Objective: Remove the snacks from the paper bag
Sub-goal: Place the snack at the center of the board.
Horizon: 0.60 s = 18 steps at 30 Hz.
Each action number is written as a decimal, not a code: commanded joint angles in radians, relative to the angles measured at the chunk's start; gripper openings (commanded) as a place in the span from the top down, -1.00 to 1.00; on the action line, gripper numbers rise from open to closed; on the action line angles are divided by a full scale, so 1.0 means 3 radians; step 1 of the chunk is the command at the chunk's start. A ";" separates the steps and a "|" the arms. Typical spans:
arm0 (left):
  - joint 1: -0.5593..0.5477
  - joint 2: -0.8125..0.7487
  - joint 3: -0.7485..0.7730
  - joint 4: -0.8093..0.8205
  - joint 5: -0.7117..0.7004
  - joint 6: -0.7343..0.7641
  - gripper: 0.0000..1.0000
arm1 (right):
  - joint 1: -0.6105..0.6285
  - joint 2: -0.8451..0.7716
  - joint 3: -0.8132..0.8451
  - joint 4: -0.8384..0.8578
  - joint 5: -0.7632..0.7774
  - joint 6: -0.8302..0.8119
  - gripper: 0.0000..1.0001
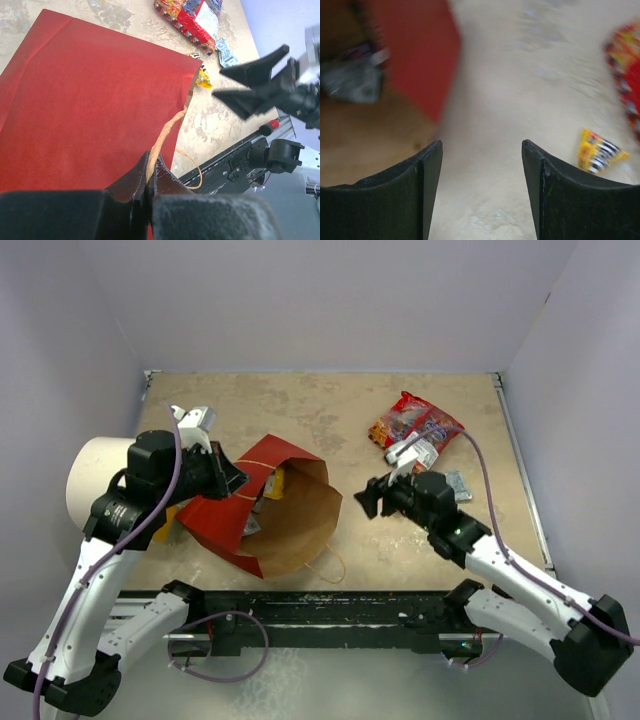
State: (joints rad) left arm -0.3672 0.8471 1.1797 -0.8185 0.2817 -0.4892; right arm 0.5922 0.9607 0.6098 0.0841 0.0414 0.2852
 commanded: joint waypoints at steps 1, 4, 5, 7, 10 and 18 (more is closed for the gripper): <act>-0.0006 -0.0014 0.0038 0.0053 -0.0011 0.0022 1.00 | 0.0523 -0.0382 -0.0259 0.0822 -0.0915 -0.1052 -0.34; -0.0004 0.0005 0.0051 0.0049 -0.0011 0.0005 1.00 | 0.0878 -0.0197 -0.0205 0.0950 -0.0977 -0.1423 -0.33; -0.0005 0.0008 0.0057 0.0047 -0.0016 0.0001 1.00 | 0.1001 -0.0101 -0.0172 0.0999 -0.0931 -0.1550 -0.33; -0.0003 0.0017 0.0066 0.0039 -0.0028 -0.0012 1.00 | 0.1226 0.0137 -0.0107 0.1140 -0.0840 -0.1839 -0.34; -0.0003 0.0046 0.0099 0.0006 -0.0024 -0.0021 1.00 | 0.1423 0.0616 0.0025 0.1436 -0.0676 -0.2198 -0.35; -0.0003 0.0122 0.0239 -0.0169 -0.0085 -0.0001 1.00 | 0.1528 0.1935 0.0444 0.2442 -0.0290 -0.2988 -0.39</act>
State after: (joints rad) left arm -0.3672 0.8867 1.2015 -0.8608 0.2756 -0.4881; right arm 1.0451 1.4200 0.6525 0.5846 -0.1268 -0.4240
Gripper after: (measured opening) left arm 0.005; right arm 0.688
